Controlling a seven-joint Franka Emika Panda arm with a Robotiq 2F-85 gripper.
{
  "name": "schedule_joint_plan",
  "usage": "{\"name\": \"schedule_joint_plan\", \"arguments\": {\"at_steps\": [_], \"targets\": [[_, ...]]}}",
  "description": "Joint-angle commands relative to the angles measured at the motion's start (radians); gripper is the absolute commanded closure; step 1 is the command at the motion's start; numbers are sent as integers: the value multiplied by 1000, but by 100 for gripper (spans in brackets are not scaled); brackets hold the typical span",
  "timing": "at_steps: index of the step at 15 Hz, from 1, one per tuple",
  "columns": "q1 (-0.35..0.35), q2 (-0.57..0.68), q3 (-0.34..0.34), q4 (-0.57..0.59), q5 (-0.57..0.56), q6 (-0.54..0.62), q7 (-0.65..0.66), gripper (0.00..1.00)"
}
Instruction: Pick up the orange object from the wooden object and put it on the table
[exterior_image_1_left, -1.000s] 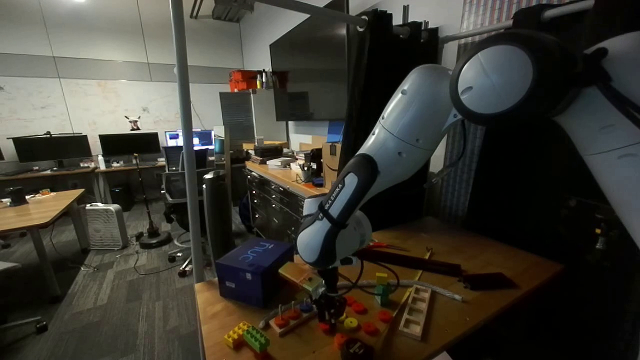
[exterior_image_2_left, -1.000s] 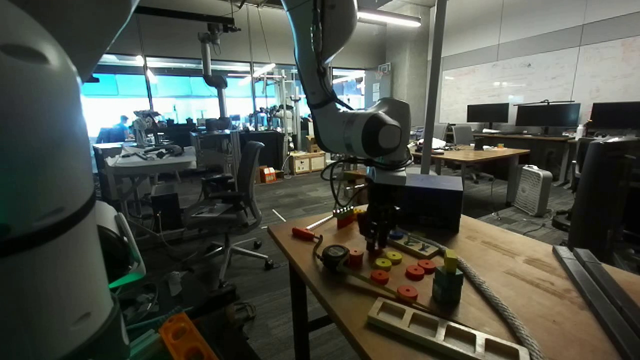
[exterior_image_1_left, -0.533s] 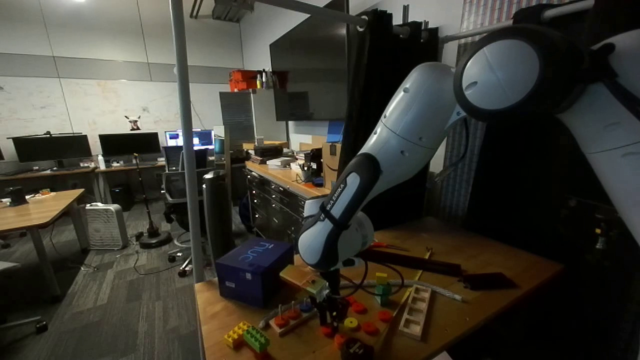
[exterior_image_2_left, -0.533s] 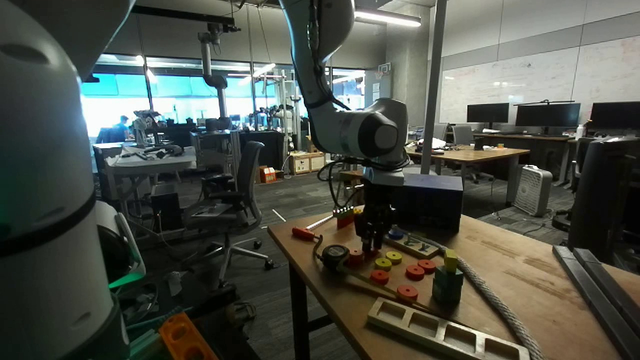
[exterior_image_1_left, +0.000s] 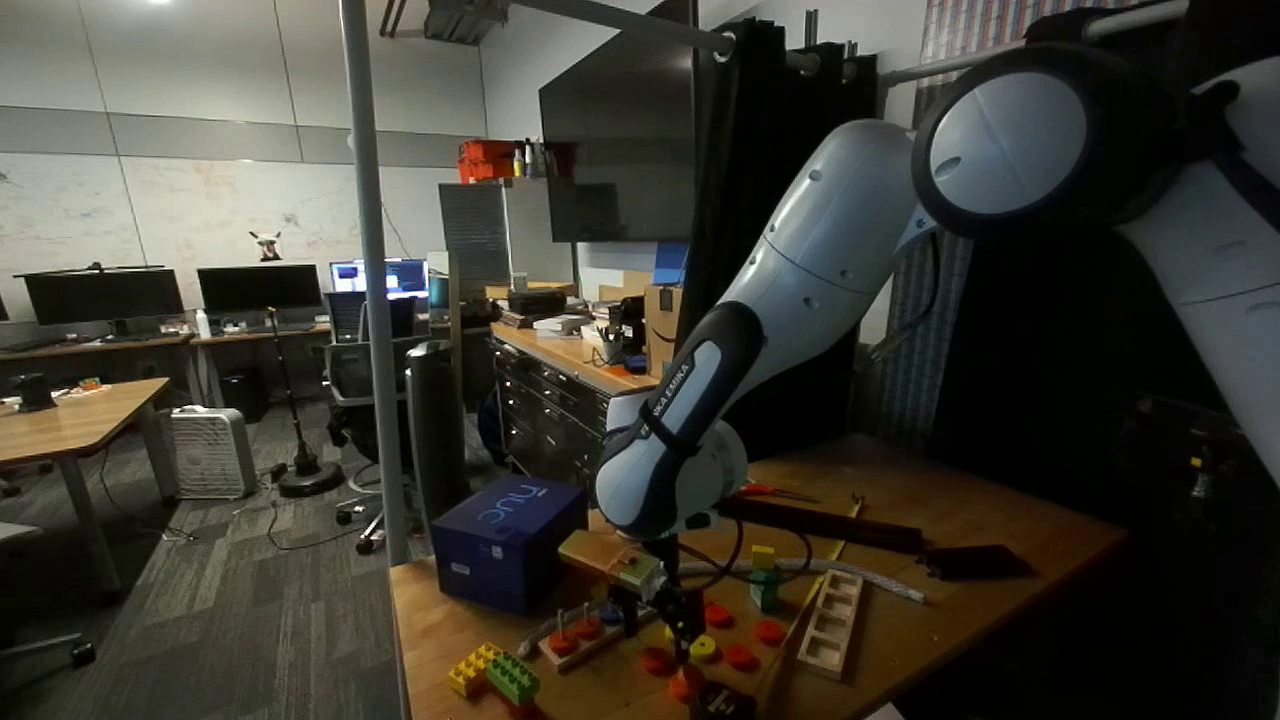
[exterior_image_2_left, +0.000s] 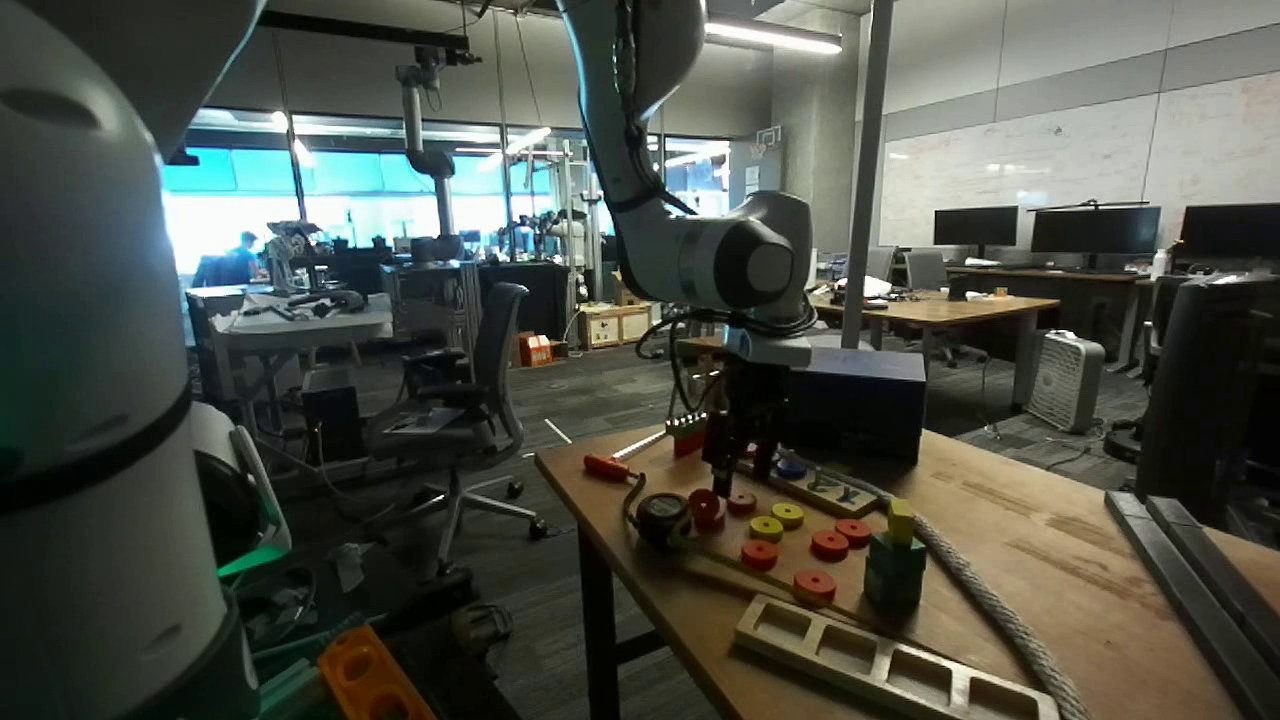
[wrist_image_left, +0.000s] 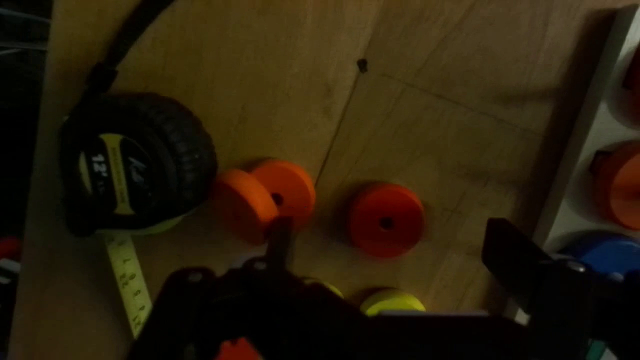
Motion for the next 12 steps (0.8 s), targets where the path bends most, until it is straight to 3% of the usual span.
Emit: {"name": "schedule_joint_plan", "arguments": {"at_steps": [1,6,12], "targets": [[38,-185,2,-81,-79,-106,-80,0],[65,-395,63,-110,-193,-323,-181,0],[59,-702,187,-178,-117,-661,-455,0]]}}
